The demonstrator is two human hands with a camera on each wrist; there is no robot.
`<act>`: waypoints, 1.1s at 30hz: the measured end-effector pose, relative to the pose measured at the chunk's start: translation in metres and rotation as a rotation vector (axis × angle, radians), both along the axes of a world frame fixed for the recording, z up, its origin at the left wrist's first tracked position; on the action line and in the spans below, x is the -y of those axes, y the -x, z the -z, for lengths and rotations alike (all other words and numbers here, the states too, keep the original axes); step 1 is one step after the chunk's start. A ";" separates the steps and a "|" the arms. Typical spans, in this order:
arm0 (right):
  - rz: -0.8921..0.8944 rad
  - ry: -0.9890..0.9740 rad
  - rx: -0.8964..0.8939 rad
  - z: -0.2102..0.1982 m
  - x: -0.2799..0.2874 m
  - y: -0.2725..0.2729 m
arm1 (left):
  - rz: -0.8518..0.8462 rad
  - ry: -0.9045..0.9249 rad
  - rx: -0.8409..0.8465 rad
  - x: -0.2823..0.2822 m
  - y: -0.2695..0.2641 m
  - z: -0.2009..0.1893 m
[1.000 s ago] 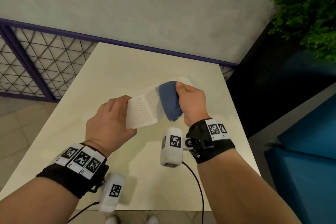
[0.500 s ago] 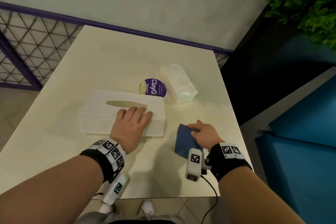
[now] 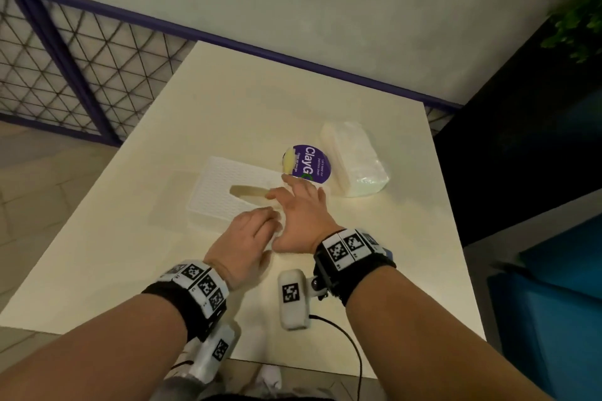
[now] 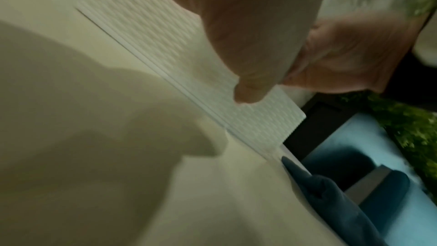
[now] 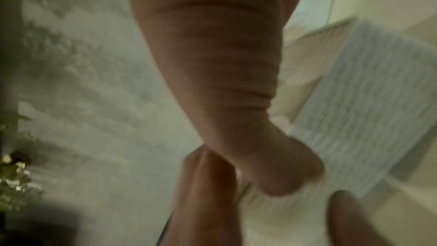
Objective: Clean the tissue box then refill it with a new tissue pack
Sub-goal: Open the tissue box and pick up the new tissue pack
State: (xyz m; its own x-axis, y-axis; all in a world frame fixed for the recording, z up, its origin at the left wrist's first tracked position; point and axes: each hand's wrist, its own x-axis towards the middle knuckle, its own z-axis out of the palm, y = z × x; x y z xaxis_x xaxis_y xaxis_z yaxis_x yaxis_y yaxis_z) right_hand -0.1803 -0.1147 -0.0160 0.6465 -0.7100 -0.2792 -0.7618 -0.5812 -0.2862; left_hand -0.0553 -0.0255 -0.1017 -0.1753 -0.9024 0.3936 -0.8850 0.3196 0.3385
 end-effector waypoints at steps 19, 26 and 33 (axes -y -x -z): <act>0.327 -0.677 0.437 -0.038 0.008 -0.016 | -0.328 -0.476 -1.669 -0.022 -0.049 -0.072; 0.276 -0.594 0.645 -0.050 -0.014 -0.013 | -0.274 -0.449 -1.835 -0.012 -0.033 -0.088; 0.291 -0.714 0.734 -0.044 -0.011 -0.001 | -0.163 -0.504 -1.780 -0.012 -0.025 -0.091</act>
